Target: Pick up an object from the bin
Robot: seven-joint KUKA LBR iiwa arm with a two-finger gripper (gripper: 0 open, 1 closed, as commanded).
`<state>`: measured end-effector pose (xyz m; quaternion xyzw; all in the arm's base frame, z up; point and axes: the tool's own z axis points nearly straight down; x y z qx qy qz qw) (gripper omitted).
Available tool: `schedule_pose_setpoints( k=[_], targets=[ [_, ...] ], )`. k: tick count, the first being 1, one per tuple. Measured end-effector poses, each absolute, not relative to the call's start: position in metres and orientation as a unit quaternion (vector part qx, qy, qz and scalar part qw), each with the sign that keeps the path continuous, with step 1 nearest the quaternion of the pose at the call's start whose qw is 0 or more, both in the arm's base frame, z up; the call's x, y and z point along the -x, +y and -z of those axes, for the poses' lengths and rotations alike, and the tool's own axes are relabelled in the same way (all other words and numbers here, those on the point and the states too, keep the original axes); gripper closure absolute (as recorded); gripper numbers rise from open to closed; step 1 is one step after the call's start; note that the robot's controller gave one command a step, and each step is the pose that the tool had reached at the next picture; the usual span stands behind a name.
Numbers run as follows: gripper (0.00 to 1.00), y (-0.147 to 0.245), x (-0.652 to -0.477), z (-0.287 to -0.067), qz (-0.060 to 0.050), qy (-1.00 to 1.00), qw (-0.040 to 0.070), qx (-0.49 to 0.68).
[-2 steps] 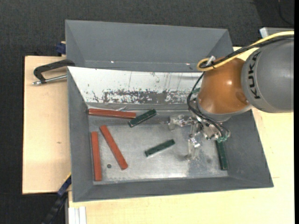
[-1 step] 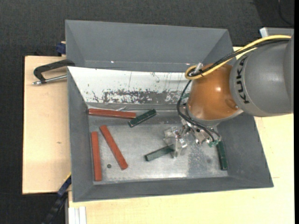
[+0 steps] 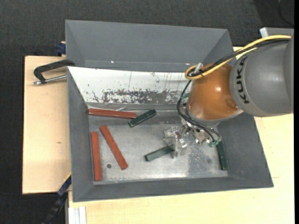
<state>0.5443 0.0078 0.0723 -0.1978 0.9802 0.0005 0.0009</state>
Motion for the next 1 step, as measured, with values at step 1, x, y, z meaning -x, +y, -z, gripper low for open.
schedule_pose_setpoints(
  k=[1],
  targets=[
    [1.00, 0.0023, -0.5640, -0.2339, 0.000, 0.980, 0.005, 0.200]
  ],
)
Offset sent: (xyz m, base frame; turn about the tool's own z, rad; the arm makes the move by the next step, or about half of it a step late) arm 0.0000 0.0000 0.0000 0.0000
